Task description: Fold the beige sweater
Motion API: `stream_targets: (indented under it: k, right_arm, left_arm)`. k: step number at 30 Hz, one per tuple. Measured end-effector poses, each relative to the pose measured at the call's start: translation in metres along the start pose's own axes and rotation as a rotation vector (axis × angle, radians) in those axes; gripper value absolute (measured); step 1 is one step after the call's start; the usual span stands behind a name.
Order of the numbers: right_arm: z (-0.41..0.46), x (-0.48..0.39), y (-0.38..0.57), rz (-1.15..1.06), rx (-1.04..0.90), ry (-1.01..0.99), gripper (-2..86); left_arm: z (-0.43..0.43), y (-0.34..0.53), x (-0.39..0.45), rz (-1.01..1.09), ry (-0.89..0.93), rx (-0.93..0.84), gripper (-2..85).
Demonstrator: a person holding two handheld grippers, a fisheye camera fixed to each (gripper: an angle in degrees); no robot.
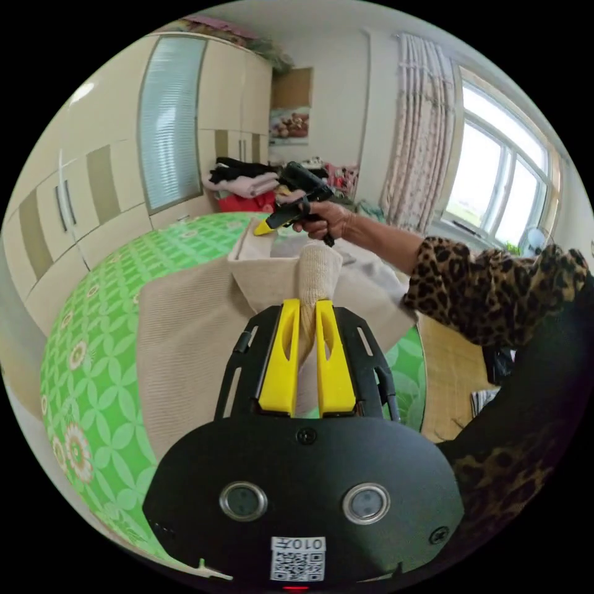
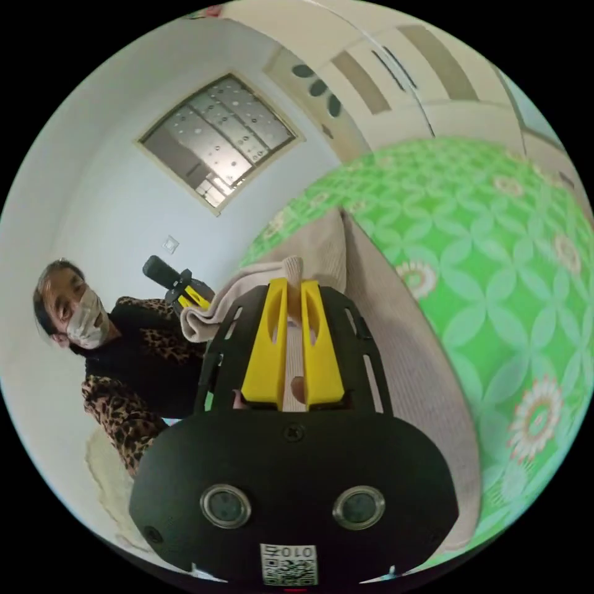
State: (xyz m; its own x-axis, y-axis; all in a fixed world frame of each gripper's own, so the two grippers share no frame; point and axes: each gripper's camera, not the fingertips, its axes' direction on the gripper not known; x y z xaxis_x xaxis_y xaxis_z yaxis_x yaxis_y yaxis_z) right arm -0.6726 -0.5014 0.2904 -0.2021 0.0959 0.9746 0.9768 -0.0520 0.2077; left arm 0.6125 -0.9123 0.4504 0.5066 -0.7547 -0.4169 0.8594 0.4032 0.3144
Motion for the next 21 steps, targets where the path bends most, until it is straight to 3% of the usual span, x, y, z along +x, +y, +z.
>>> stream_targets:
  k: [4,13,17,21]
  right_arm:
    - [0.025,0.045,0.034,0.143,0.010,-0.035,7.3]
    - [0.022,0.092,0.121,0.365,0.236,-0.057,10.3]
    - [0.045,0.090,0.148,0.416,0.190,-0.081,13.3]
    - [0.078,0.087,0.183,0.505,0.165,-0.077,15.3]
  left_arm:
    - [0.041,0.001,0.014,0.038,0.019,-0.161,3.9]
    - [0.026,0.006,0.040,0.130,0.121,-0.140,4.4]
    - [0.012,0.013,0.108,0.443,-0.065,-0.148,4.7]
    - [0.013,0.024,0.146,0.616,-0.222,-0.163,5.0]
